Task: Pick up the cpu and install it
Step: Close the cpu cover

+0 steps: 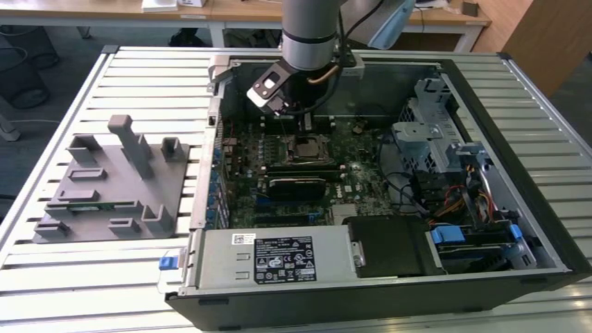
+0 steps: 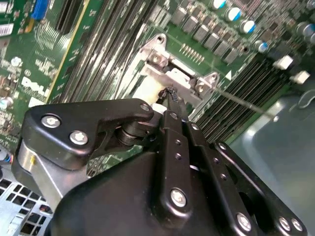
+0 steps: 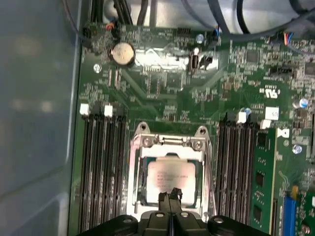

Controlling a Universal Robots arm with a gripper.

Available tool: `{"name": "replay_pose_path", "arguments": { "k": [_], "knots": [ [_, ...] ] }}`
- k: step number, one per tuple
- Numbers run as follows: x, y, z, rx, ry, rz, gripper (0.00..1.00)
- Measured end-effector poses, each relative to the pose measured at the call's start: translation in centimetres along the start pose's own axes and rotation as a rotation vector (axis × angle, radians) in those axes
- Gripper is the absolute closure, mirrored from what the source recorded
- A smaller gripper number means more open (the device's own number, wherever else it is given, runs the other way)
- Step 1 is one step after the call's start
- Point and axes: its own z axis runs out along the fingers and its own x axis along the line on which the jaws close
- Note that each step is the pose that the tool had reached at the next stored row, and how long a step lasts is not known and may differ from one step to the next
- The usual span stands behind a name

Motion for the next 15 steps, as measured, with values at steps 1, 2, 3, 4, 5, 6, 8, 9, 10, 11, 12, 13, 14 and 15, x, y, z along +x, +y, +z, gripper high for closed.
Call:
{"name": "replay_pose_path", "arguments": {
  "k": [1, 2, 3, 4, 5, 6, 8, 9, 10, 11, 12, 13, 14, 15],
  "knots": [
    [0.01, -0.2, 0.06, -0.0001, 0.0001, 0.0, 0.89],
    [0.02, -0.38, 0.12, -0.0001, 0.0, 0.0, 0.89],
    [0.03, -0.54, 0.18, 0.0, 0.0, 0.0, 0.89],
    [0.04, -0.71, 0.25, 0.0, 0.0, 0.0, 0.89],
    [0.05, -0.86, 0.32, 0.0, 0.0, 0.0, 0.89],
    [0.06, -0.95, 0.4, -0.0001, 0.0001, 0.0, 0.89],
    [0.07, -1.14, 0.57, -0.0001, 0.0, 0.0, 0.89],
    [0.07, -1.21, 0.66, -0.0001, 0.0001, 0.0, 0.89],
    [0.08, -1.26, 0.76, -0.0001, 0.0001, 0.0, 0.89],
    [0.08, -1.31, 0.85, -0.0001, 0.0001, 0.0, 0.89],
    [0.09, -1.35, 0.94, 0.0, 0.0001, 0.0, 0.89],
    [0.09, -1.36, 1.02, -0.0001, 0.0001, 0.0, 0.89],
    [0.09, -1.37, 1.11, -0.0001, 0.0001, 0.0, 0.89],
    [0.09, -1.39, 1.19, -0.0001, 0.0001, 0.0, 0.89]
  ]
}}
